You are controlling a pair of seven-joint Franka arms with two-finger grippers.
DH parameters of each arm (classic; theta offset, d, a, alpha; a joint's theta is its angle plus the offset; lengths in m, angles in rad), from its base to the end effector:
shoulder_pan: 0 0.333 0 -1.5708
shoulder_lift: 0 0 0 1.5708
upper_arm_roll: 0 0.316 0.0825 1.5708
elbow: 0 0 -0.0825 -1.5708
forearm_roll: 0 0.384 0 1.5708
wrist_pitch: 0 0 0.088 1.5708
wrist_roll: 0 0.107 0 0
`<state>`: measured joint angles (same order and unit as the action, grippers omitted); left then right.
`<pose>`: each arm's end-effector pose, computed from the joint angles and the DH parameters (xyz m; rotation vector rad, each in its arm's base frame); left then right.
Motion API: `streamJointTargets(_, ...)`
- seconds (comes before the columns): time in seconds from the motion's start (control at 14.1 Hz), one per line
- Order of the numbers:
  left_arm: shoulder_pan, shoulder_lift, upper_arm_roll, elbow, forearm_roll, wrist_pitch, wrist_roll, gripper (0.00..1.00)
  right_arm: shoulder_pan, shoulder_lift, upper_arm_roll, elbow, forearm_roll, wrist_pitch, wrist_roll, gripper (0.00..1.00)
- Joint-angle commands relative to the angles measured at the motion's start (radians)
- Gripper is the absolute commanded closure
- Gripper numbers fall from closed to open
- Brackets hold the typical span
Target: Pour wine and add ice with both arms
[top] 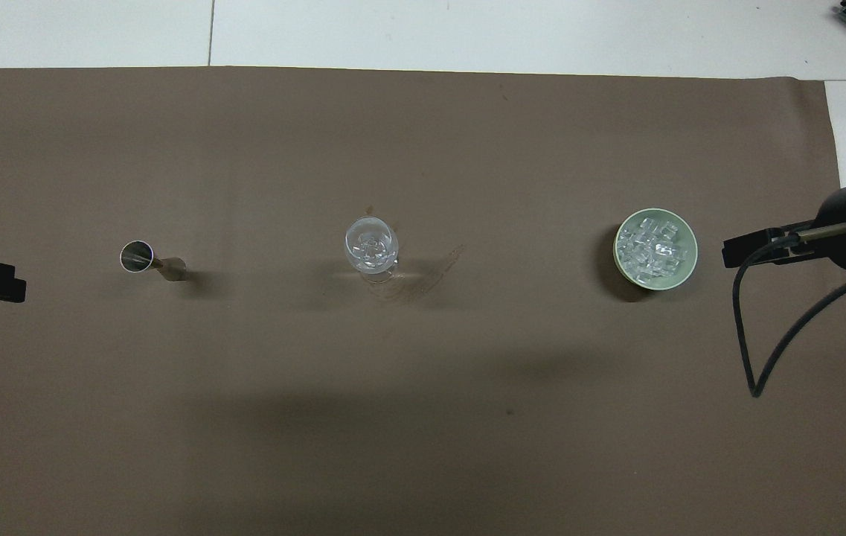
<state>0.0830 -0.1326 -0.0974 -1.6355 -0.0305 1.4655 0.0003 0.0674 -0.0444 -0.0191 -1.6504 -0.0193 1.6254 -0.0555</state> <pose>0.5015 -0.0145 0.6550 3.1236 -0.0254 -0.0596 0.5446 0.0241 0.6160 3.1187 0.1634 0.0302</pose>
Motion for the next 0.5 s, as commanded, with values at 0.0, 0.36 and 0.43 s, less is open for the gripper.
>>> streamJointTargets(0.0,-0.002,-0.016,0.004,-0.006,0.015,-0.010,0.004,0.00,-0.012,-0.009,-0.002,0.001,0.025,-0.027,-0.024,0.00)
streamJointTargets(0.36,-0.002,-0.016,0.004,-0.006,0.015,-0.010,0.006,0.00,-0.014,-0.003,-0.012,0.007,0.050,-0.019,-0.017,0.00)
streamJointTargets(0.43,-0.002,-0.016,0.004,-0.006,0.015,-0.010,0.004,0.00,-0.014,-0.003,-0.013,0.007,0.051,-0.019,-0.017,0.00)
